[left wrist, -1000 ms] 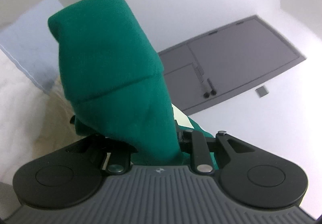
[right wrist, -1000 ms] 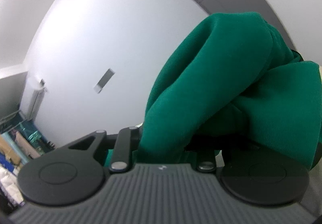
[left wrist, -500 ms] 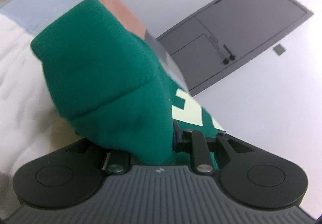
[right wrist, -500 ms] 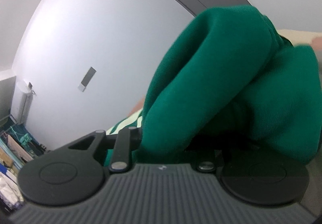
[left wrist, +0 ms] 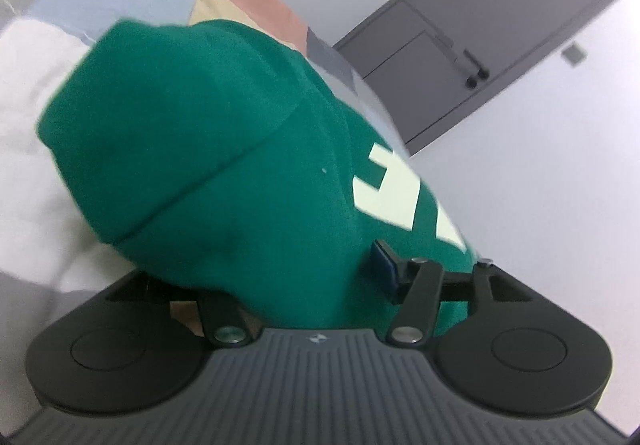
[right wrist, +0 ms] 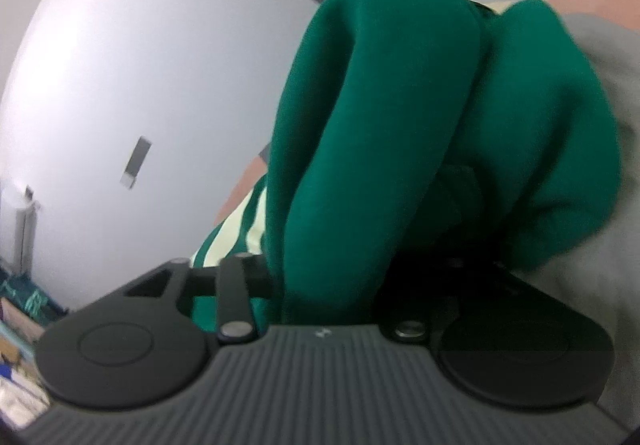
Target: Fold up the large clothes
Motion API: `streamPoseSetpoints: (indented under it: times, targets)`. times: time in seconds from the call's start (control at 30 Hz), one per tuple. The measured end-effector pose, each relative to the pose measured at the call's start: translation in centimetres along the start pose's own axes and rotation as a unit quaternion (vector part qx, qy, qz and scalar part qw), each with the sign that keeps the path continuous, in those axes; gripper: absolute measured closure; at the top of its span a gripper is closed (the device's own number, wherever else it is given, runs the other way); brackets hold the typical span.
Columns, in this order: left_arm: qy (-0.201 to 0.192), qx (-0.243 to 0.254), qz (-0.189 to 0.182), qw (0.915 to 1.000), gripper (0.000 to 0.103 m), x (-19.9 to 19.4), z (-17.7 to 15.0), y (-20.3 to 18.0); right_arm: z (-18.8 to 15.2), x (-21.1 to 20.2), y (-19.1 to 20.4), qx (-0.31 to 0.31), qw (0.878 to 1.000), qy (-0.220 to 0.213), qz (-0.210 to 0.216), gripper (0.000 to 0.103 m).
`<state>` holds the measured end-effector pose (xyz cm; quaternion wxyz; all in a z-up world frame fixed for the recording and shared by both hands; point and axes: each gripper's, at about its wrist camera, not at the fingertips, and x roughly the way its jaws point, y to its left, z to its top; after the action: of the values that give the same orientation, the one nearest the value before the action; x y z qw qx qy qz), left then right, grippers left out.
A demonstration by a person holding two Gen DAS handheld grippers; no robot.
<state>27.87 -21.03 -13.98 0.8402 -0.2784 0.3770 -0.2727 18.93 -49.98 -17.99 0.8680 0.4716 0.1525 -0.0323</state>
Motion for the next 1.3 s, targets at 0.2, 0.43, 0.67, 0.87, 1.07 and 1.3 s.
streamPoseSetpoints:
  times: [0.2, 0.43, 0.67, 0.87, 1.07, 1.3]
  targets:
    - [-0.022, 0.066, 0.051, 0.9963, 0.04, -5.9, -1.5, -3.1, -0.5, -4.1, 1.4, -0.017, 0.999, 0.001, -0.047, 0.039]
    - [-0.059, 0.15, 0.09, 0.9829, 0.04, -13.2, -1.3, -8.3, -0.4, -10.2, 6.7, -0.105, 0.994, -0.022, -0.034, 0.039]
    - [-0.082, 0.218, 0.08, 0.9692, 0.04, -19.4, -2.6, -14.7, -0.3, -16.4, 15.8, -0.196, 0.978, -0.072, 0.015, 0.039]
    - [-0.096, 0.26, 0.068, 0.9584, 0.04, -25.1, -4.3, -17.5, -2.2, -19.9, 20.6, -0.269, 0.959, -0.081, 0.018, 0.039]
    - [-0.101, 0.285, 0.063, 0.9512, 0.04, -28.5, -6.4, -18.1, -5.5, -22.4, 23.2, -0.316, 0.946, -0.074, 0.006, 0.039]
    - [-0.116, 0.297, 0.073, 0.945, 0.04, -31.2, -9.1, -17.6, -8.9, -25.7, 23.8, -0.342, 0.937, -0.068, -0.016, 0.039]
